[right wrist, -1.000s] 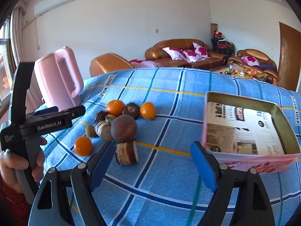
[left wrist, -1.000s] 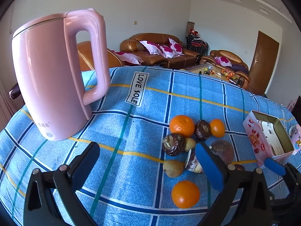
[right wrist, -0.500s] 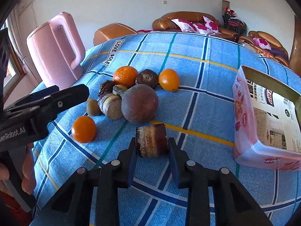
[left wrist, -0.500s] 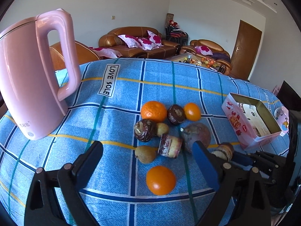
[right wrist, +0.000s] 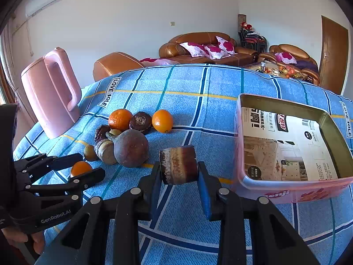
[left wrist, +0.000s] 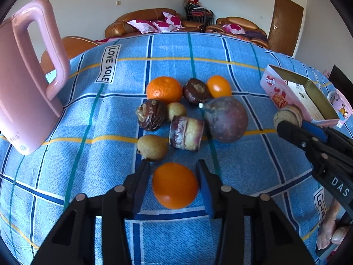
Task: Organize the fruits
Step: 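Grasp an orange with the left tool while the right tool grasps a brown cylindrical cake, then carry the orange with the left tool while the right tool carries the cake toward the pink tin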
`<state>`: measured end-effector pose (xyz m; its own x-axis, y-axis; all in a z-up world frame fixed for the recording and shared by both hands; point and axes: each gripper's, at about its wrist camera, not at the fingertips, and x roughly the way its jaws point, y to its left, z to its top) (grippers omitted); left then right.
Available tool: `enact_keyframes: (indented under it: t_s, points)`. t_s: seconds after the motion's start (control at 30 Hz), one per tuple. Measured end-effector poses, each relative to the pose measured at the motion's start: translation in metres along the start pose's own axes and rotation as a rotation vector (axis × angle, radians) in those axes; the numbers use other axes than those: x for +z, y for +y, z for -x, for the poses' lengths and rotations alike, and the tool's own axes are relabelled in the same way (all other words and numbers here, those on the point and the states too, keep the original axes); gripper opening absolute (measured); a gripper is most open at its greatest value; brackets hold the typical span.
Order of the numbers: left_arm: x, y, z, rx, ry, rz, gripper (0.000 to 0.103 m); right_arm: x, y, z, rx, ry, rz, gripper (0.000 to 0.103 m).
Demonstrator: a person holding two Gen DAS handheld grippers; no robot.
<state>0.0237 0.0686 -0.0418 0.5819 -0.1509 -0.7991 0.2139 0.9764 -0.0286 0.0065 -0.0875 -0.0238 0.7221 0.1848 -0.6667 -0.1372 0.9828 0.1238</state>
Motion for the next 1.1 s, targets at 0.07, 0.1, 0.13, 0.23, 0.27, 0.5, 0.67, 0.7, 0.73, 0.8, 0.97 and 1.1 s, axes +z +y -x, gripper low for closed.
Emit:
enact_keyframes:
  t_s: [0.07,0.1,0.13,0.23,0.27,0.5,0.67,0.7,0.73,0.8,0.97,1.1]
  points:
    - [-0.002,0.002,0.001,-0.006,-0.012,0.005,0.037,0.000,0.000,0.000,0.003,0.002,-0.001,0.033]
    - [-0.003,0.001,0.001,-0.008,-0.015,-0.001,0.037,-0.001,0.000,0.001,0.002,0.002,0.001,0.033]
    - [-0.003,0.001,0.001,-0.007,-0.018,-0.005,0.037,-0.001,0.000,0.001,0.001,0.000,0.002,0.033]
    - [-0.003,0.001,0.001,-0.014,-0.026,0.002,0.036,-0.001,0.000,0.002,-0.006,-0.011,0.002,0.033]
    - [-0.002,0.001,0.002,-0.024,-0.035,0.009,0.036,0.000,0.000,0.004,-0.007,-0.018,0.000,0.033]
    - [0.004,0.010,0.034,-0.086,-0.244,0.061,0.036,0.008,-0.005,0.034,-0.025,-0.165,-0.003,0.033]
    - [0.005,0.024,0.046,-0.096,-0.332,0.142,0.036,0.014,-0.014,0.038,-0.010,-0.174,-0.034,0.033]
    - [0.007,0.028,0.047,-0.093,-0.345,0.158,0.036,0.014,-0.017,0.036,0.017,-0.160,-0.053,0.033]
    - [0.007,0.030,0.048,-0.088,-0.356,0.171,0.036,0.015,-0.020,0.034,0.041,-0.142,-0.071,0.033]
    - [0.007,0.034,0.051,-0.080,-0.376,0.190,0.036,0.016,-0.027,0.032,0.077,-0.120,-0.104,0.034]
    - [0.007,0.037,0.054,-0.077,-0.388,0.206,0.036,0.015,-0.045,0.037,0.210,-0.111,-0.184,0.055]
    - [0.006,0.036,0.056,-0.073,-0.382,0.206,0.036,0.004,-0.033,0.035,0.187,-0.062,-0.139,0.063]
